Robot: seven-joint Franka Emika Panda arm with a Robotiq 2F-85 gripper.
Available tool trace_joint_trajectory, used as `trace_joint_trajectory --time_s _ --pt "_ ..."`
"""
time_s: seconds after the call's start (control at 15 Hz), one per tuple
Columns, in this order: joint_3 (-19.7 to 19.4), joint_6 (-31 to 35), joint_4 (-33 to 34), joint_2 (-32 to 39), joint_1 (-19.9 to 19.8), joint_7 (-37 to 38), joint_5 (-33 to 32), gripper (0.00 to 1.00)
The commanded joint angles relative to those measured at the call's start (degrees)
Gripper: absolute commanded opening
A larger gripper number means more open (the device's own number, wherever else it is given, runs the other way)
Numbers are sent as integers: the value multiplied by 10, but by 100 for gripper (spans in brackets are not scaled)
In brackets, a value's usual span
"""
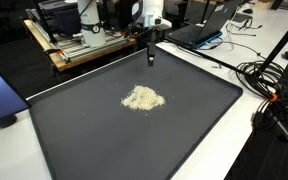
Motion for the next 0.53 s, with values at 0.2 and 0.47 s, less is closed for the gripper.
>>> trace_joint_trajectory --time_s 0.2,0.47 --pt "-62 -158 62 145 52 120 -28 100" --pt "-57 -196 97 140 21 287 -223 100"
